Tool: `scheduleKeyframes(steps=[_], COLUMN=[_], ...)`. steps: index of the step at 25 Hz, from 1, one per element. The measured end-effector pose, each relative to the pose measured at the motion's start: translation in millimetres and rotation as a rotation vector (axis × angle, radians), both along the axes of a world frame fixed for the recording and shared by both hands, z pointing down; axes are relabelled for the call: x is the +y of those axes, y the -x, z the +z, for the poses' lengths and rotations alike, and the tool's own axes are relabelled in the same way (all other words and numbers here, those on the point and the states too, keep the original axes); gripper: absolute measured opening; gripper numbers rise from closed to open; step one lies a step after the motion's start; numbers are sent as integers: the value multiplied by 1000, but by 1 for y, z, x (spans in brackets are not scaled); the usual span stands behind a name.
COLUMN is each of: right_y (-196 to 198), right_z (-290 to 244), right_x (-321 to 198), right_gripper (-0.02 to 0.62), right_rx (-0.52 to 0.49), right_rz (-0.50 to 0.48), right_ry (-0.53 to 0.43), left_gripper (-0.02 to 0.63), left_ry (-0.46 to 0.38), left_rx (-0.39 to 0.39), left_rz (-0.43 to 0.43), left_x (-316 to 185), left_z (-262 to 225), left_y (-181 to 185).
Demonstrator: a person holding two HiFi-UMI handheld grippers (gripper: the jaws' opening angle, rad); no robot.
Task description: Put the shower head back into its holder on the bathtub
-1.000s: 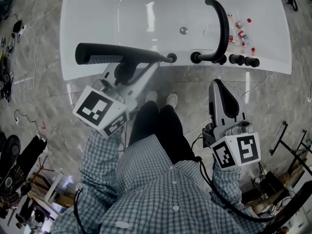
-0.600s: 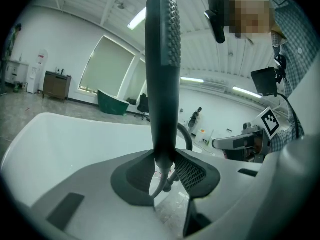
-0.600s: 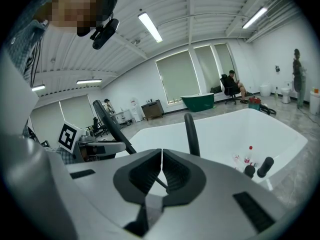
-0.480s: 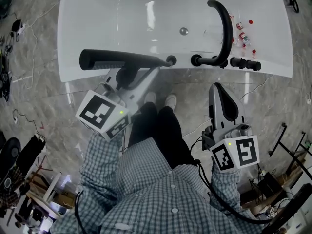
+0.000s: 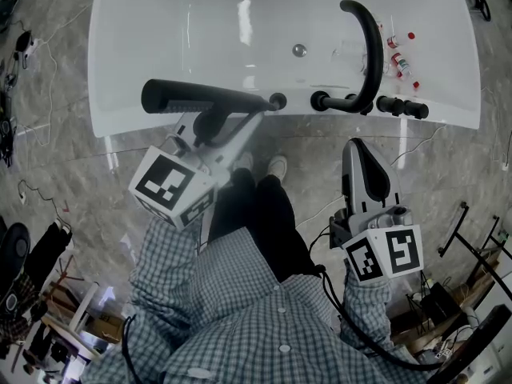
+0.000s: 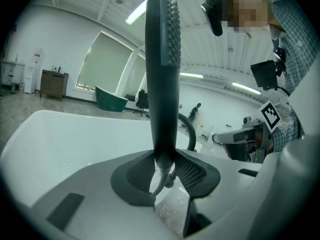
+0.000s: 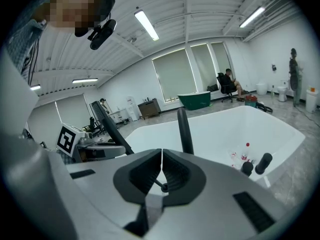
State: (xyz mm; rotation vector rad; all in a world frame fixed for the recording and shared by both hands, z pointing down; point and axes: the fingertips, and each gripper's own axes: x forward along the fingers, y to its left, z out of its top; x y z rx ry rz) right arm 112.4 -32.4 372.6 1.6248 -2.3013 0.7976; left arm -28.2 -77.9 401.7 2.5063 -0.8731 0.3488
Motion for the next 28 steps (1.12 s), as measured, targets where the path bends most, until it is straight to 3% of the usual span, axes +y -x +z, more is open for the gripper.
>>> scheduleKeyframes(steps=[28], right_y=[-7], right_z=[44], right_x=[2], right_gripper=[20], right_rx=[-17], right_rz=[10], right_ry=[62], left_gripper=[124], left_ry=[58], left_rx=[-17], left_rz=[34], left_x=[-9], left_z=[69], left_y=[-22])
